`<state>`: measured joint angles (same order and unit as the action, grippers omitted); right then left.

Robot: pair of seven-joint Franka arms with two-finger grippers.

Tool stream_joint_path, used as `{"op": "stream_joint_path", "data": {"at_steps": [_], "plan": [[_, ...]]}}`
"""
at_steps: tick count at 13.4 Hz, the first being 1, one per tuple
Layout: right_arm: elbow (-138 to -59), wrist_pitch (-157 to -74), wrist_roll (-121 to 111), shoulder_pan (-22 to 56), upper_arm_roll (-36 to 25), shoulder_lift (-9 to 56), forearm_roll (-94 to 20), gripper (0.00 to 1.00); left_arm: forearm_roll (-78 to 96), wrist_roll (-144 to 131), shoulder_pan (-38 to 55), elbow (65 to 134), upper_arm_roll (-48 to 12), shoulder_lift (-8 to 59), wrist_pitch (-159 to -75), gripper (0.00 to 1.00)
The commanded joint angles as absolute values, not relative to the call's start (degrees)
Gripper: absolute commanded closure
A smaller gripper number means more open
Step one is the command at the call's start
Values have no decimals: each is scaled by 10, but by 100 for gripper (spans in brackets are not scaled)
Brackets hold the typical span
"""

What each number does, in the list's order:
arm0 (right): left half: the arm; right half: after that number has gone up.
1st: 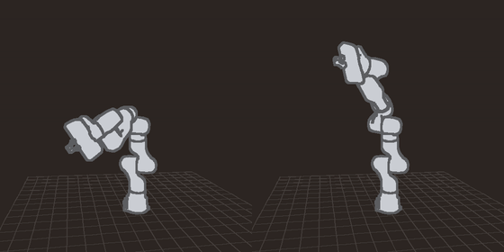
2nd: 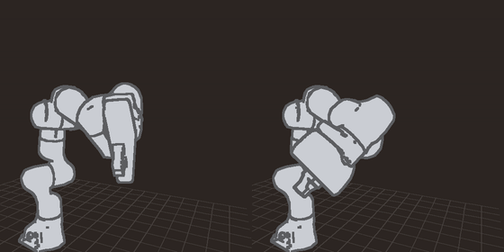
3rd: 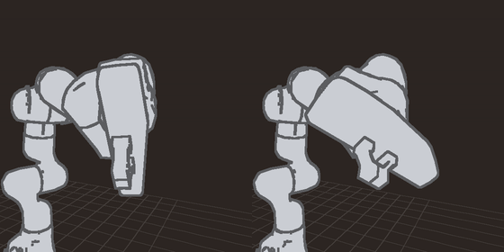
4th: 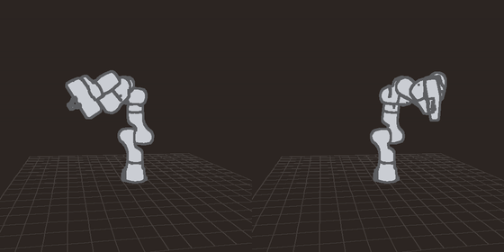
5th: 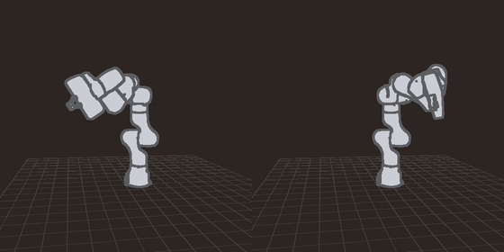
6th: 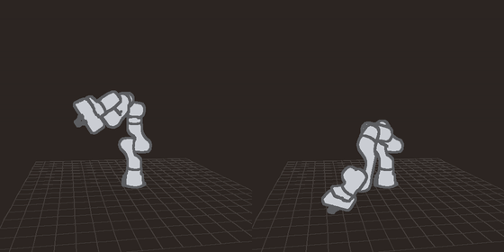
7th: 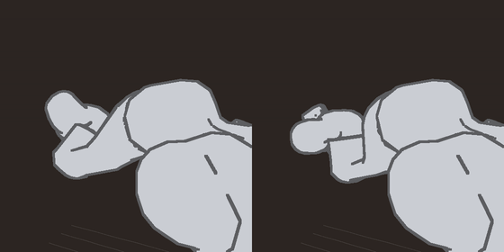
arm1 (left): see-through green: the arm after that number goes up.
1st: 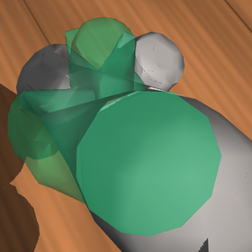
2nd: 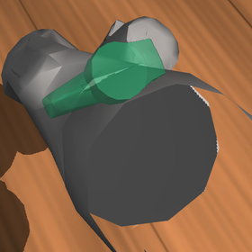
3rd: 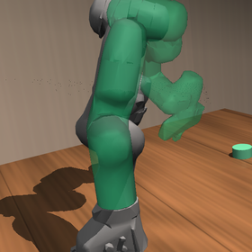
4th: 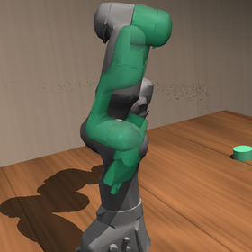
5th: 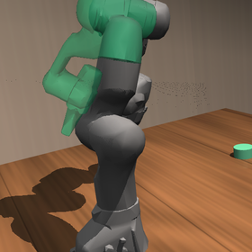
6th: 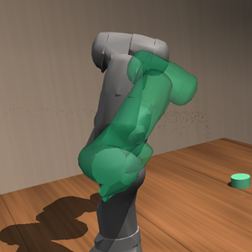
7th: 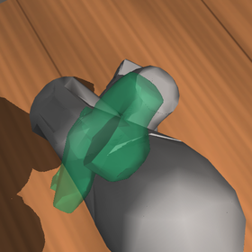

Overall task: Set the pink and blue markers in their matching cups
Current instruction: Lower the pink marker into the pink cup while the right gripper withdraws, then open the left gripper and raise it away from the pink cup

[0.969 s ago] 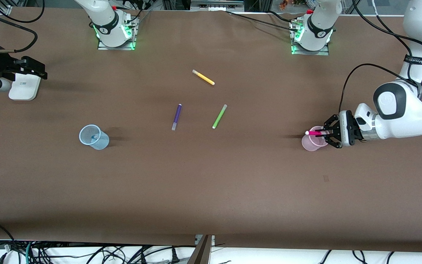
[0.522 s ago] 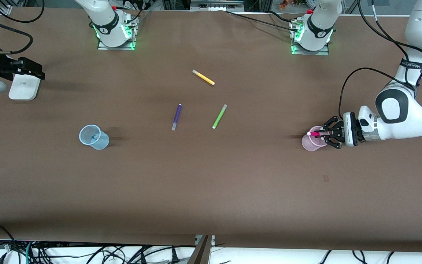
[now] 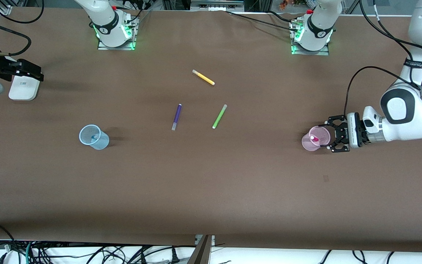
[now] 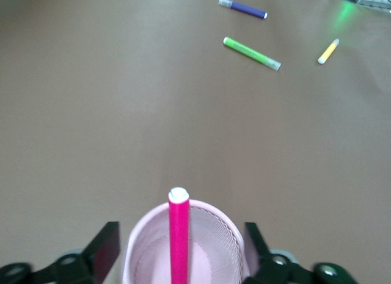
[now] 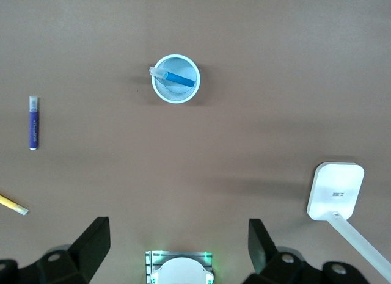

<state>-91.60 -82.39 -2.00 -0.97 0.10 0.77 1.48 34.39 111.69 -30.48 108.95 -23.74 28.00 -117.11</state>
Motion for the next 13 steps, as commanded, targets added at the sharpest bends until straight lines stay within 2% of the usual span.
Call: {"op": "stream_joint_path", "data": {"at_steps": [1, 4, 9, 11, 13], "plan": [[-889, -817, -14, -12, 4, 27, 19, 0, 354, 1058, -312, 1079, -243, 213, -1127, 0], [-878, -816, -14, -11, 5, 33, 18, 0, 236, 824, -305, 1024, -248, 158, -1095, 0], [-878, -817, -14, -11, 5, 33, 18, 0, 73, 447, -265, 836, -263, 159, -923, 0], [-878, -818, -14, -11, 5, 33, 18, 0, 68, 266, -253, 797, -264, 159, -873, 0], [-878, -819, -15, -11, 5, 33, 18, 0, 43, 132, -230, 783, -265, 157, -859, 0]]}}
